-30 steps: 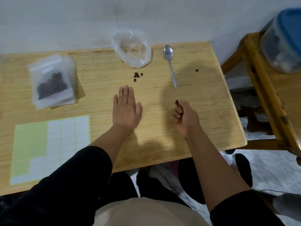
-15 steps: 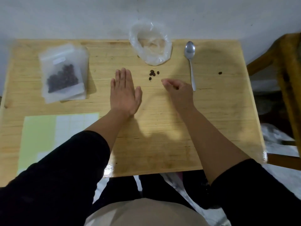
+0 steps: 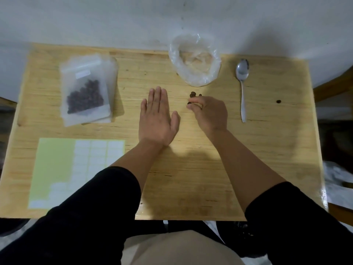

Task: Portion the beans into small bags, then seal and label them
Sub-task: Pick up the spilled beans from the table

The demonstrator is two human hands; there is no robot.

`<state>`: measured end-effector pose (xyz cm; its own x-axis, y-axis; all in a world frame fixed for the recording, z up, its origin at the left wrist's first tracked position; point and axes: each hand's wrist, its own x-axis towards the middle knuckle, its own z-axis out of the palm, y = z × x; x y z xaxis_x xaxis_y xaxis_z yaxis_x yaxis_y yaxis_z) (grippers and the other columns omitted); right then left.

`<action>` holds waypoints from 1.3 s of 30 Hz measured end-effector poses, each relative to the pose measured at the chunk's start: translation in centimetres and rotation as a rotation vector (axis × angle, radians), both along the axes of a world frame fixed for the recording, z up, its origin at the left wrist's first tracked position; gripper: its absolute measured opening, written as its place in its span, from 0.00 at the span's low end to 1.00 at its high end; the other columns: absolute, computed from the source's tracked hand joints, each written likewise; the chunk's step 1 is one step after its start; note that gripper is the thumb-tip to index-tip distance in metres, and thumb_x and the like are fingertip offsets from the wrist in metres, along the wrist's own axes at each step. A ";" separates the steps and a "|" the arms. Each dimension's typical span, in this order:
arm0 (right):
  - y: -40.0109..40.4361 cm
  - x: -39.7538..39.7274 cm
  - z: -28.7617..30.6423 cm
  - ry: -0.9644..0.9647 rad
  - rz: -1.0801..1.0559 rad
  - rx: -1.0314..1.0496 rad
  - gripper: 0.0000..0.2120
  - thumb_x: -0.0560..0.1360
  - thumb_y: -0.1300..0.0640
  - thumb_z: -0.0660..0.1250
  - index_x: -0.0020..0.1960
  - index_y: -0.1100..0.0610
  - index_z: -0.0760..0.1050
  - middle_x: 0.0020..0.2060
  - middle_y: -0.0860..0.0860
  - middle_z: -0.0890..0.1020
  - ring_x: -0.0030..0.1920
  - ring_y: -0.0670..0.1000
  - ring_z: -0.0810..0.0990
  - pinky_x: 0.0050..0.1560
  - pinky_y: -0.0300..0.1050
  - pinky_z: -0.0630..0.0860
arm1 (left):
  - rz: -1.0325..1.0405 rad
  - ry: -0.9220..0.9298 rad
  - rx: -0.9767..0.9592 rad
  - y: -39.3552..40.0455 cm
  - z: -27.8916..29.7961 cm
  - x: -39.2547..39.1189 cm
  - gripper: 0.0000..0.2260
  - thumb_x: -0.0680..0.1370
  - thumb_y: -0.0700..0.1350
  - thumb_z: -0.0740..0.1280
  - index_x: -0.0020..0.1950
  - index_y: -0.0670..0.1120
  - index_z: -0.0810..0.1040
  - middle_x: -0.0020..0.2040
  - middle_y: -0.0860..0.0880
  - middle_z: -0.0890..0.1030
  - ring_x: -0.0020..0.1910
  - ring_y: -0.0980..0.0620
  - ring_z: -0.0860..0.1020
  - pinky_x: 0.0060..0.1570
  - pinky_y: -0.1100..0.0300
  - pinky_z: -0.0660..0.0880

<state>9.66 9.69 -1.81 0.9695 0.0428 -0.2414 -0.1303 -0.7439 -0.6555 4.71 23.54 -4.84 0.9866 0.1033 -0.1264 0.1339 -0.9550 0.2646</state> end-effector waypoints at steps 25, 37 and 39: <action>-2.2 2.0 0.3 0.049 -0.191 0.364 0.08 0.73 0.58 0.67 0.50 0.55 0.82 0.33 0.39 0.78 0.29 0.33 0.72 0.36 0.25 0.68 | -0.080 0.018 0.006 -2.1 -0.3 2.4 0.26 0.82 0.49 0.44 0.77 0.42 0.43 0.78 0.44 0.44 0.77 0.48 0.40 0.75 0.50 0.41; -0.7 2.7 -0.6 -0.053 0.118 -0.045 0.13 0.72 0.50 0.69 0.56 0.51 0.80 0.51 0.50 0.83 0.52 0.49 0.79 0.56 0.41 0.72 | -0.079 -0.031 -0.036 -2.1 -0.3 2.3 0.26 0.81 0.49 0.45 0.77 0.41 0.47 0.78 0.44 0.49 0.77 0.48 0.44 0.75 0.50 0.43; -0.8 2.4 -0.7 -0.070 0.110 -0.048 0.12 0.73 0.50 0.68 0.55 0.51 0.81 0.50 0.49 0.83 0.50 0.49 0.79 0.53 0.41 0.72 | -0.076 -0.032 -0.041 -2.1 -0.3 2.3 0.26 0.82 0.49 0.46 0.77 0.41 0.48 0.78 0.44 0.49 0.77 0.48 0.44 0.75 0.50 0.42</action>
<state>12.02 8.93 -2.47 0.9741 0.1401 -0.1774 -0.0012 -0.7817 -0.6236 7.00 21.43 -5.12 0.9950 0.0228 -0.0972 0.0518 -0.9504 0.3068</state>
